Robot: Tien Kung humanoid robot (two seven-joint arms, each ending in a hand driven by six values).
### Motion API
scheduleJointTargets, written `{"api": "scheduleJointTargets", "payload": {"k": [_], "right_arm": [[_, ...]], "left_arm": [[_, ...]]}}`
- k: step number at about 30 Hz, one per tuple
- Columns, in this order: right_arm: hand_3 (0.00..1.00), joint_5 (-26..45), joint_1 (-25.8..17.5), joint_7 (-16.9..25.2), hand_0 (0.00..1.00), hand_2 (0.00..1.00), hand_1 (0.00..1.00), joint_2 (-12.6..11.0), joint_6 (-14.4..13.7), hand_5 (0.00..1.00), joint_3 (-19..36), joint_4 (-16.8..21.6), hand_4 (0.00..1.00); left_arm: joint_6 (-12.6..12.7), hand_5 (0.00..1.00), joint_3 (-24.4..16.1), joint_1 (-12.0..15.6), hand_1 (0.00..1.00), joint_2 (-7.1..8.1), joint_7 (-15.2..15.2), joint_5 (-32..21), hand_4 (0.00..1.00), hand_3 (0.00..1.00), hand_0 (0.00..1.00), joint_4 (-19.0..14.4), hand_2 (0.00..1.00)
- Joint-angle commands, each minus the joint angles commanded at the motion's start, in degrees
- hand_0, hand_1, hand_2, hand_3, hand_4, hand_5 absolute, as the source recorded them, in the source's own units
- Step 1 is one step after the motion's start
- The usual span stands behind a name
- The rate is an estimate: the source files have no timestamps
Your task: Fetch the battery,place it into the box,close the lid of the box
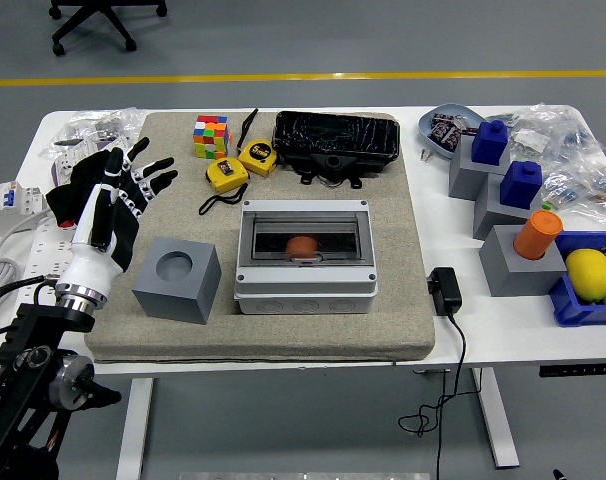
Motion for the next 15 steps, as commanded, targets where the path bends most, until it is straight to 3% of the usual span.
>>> {"api": "scheduleJointTargets", "payload": {"k": [13,15], "right_arm": [[0.774,0.11,0.04,-0.36,0.786,0.742,0.729,-0.08,0.36,0.998,-0.76,0.00,0.998],[0.774,0.24,0.10,-0.40,0.785,0.738,0.721,-0.09,0.38,0.998,-0.99,0.00,0.998]], "left_arm": [[1.17,0.998,-0.63,0.19,0.729,-0.28,2.30,0.76,0.998,0.736,0.775,-0.16,0.725],[1.41,0.966,-0.60,0.19,0.701,-0.26,2.36,0.74,0.998,0.714,0.751,-0.14,0.684]]}}
